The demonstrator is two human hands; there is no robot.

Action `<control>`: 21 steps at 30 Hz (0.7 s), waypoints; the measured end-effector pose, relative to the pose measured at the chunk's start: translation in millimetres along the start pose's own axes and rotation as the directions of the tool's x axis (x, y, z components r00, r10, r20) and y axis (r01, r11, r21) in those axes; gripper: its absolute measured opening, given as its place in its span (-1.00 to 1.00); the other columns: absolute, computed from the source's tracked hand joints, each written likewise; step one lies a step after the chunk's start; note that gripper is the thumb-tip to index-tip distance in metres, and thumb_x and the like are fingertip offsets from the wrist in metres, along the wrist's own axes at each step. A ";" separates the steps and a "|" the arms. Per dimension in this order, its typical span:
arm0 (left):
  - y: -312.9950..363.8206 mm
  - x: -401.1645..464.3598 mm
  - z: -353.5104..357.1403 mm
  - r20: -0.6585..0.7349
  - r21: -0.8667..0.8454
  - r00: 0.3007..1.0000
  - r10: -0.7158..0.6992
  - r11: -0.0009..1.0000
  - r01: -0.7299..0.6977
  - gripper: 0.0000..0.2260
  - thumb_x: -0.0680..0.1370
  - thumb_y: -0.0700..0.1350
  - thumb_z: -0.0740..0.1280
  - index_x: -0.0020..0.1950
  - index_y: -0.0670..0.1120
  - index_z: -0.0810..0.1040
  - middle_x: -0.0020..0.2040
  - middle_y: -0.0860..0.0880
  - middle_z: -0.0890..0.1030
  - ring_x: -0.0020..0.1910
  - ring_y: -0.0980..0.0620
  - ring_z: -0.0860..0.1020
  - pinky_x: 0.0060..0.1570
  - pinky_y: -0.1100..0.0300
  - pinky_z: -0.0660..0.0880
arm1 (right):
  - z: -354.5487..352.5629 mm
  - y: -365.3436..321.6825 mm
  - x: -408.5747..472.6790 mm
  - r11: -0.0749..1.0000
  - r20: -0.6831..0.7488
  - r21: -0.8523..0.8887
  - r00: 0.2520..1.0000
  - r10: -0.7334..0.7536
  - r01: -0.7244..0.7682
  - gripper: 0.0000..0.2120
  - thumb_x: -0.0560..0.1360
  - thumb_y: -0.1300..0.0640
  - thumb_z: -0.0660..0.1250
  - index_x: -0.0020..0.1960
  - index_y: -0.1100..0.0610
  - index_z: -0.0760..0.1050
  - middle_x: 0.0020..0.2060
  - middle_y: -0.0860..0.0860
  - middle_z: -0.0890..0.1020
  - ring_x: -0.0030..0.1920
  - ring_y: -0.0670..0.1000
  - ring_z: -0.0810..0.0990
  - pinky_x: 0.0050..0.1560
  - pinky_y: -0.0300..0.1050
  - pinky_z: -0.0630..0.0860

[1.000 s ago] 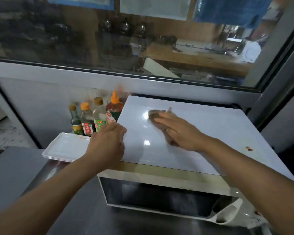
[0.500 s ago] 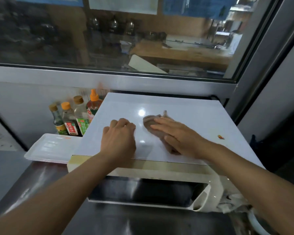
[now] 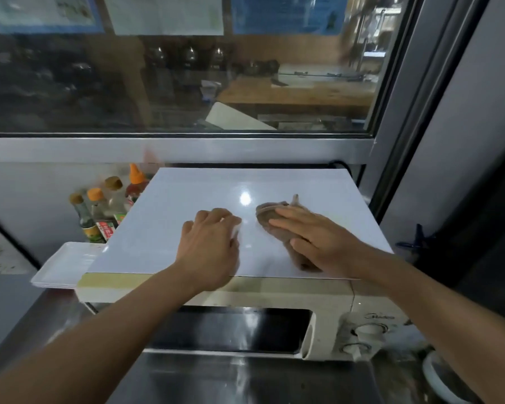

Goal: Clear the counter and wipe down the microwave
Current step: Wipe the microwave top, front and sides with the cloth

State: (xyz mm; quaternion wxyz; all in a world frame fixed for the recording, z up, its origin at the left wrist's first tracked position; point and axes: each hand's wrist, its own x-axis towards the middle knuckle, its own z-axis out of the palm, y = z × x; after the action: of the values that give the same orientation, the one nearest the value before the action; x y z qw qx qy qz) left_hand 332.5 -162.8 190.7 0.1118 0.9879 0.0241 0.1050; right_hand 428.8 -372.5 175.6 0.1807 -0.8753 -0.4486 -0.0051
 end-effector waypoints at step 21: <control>36.3 -19.8 8.2 0.007 0.057 1.000 -0.019 0.998 0.018 -0.80 0.54 -0.18 0.19 0.12 -0.04 0.50 0.27 0.07 0.45 0.21 -0.06 0.33 0.07 0.10 0.26 | -8.3 47.4 -86.2 0.965 -0.159 0.095 0.954 0.255 -0.243 -0.44 0.50 0.02 -0.07 0.49 0.04 0.20 0.51 -0.08 0.11 0.51 -0.06 -0.02 0.49 -0.05 -0.01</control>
State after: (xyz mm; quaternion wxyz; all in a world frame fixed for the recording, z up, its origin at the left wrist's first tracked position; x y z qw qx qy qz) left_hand 315.8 -201.4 187.1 0.0849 0.9907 0.0359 0.0996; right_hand 415.9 -468.0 153.8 0.2500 -0.9139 -0.3174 -0.0402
